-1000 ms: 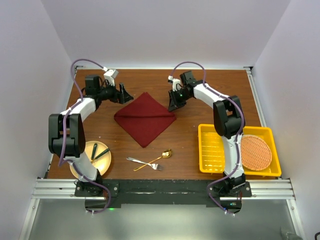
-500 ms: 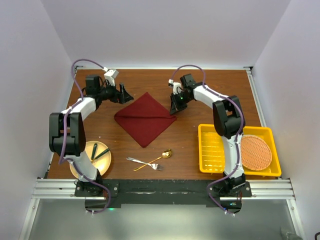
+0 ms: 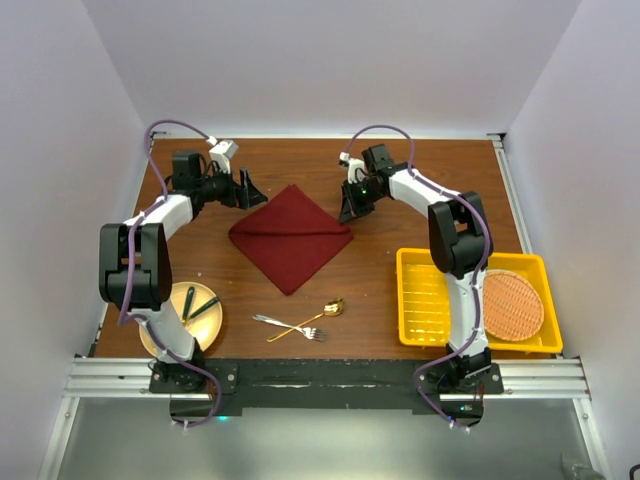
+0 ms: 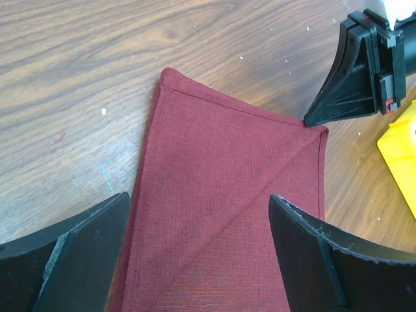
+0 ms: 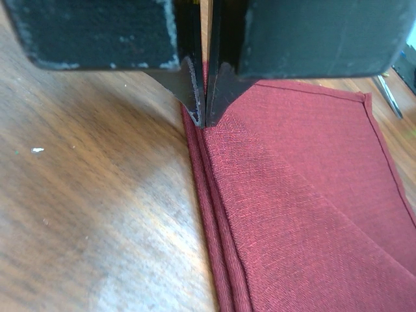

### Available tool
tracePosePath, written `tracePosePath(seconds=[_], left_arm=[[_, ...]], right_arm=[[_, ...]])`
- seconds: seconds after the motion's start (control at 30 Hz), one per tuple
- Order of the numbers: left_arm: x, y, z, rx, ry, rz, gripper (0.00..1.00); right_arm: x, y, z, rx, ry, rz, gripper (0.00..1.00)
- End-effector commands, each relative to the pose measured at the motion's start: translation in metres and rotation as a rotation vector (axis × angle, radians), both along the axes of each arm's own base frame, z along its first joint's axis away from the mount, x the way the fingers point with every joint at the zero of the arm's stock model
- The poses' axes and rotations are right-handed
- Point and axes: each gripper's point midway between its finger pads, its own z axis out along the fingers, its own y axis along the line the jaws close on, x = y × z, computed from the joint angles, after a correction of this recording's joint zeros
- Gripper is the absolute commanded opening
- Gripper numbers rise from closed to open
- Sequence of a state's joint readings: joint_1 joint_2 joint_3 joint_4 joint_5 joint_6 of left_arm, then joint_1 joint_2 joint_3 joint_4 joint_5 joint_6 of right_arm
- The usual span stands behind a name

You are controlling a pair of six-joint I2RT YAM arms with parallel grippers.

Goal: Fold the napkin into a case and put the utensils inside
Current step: Smooth out the upper triangle-folded napkin at the center of the board.

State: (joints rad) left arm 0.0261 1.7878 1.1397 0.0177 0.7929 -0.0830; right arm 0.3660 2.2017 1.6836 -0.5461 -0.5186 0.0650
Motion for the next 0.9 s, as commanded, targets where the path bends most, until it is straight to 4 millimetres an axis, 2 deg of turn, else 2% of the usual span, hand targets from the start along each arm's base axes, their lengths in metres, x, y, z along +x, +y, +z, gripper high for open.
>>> tracePosePath(seconds=[0.0, 0.13, 0.3, 0.47, 0.5, 0.57, 0.63, 0.67, 0.7, 0.73, 0.77, 0.8, 0.83, 0.87], left_arm=[[0.006, 0.002, 0.012, -0.002, -0.057, -0.023, 0.93], [0.005, 0.001, 0.013, -0.005, -0.058, -0.028, 0.93], [0.0, -0.001, 0.012, -0.018, -0.042, -0.038, 0.95], [-0.002, -0.003, 0.013, -0.034, -0.029, -0.042, 1.0], [-0.003, -0.003, 0.014, -0.035, -0.026, -0.043, 1.0], [-0.005, -0.004, 0.017, -0.042, -0.031, -0.053, 1.0], [-0.009, -0.005, 0.022, -0.058, -0.029, -0.069, 1.0], [-0.012, -0.007, 0.023, -0.066, -0.028, -0.08, 1.0], [-0.016, -0.008, 0.023, -0.077, -0.022, -0.088, 1.0], [-0.024, -0.011, 0.029, -0.104, -0.018, -0.112, 1.0], [-0.031, -0.015, 0.03, -0.136, 0.011, -0.117, 1.0], [-0.039, -0.017, 0.027, -0.161, 0.025, -0.124, 1.0], [-0.047, -0.022, 0.036, -0.194, 0.022, -0.146, 1.0], [-0.053, -0.025, 0.039, -0.24, 0.058, -0.138, 1.0]], right_arm=[[0.021, 0.009, 0.047, 0.063, -0.116, -0.008, 0.0], [0.018, 0.004, 0.037, 0.027, -0.098, -0.001, 0.0], [0.015, -0.002, 0.033, -0.005, -0.099, 0.005, 0.02], [0.014, -0.003, 0.031, -0.009, -0.093, 0.004, 0.11], [0.014, -0.003, 0.033, -0.007, -0.093, 0.003, 0.2], [0.014, -0.001, 0.036, -0.003, -0.093, 0.007, 0.22], [0.015, -0.002, 0.044, 0.004, -0.102, 0.007, 0.3], [0.016, 0.001, 0.055, 0.02, -0.123, 0.013, 0.34], [0.017, 0.002, 0.064, 0.035, -0.14, 0.016, 0.4], [0.018, 0.003, 0.072, 0.053, -0.152, 0.012, 0.55], [0.018, 0.005, 0.079, 0.072, -0.166, 0.014, 0.62], [0.021, 0.007, 0.099, 0.105, -0.214, 0.016, 0.67], [0.021, 0.009, 0.107, 0.127, -0.226, 0.012, 0.76], [0.02, 0.011, 0.112, 0.147, -0.235, 0.011, 0.79]])
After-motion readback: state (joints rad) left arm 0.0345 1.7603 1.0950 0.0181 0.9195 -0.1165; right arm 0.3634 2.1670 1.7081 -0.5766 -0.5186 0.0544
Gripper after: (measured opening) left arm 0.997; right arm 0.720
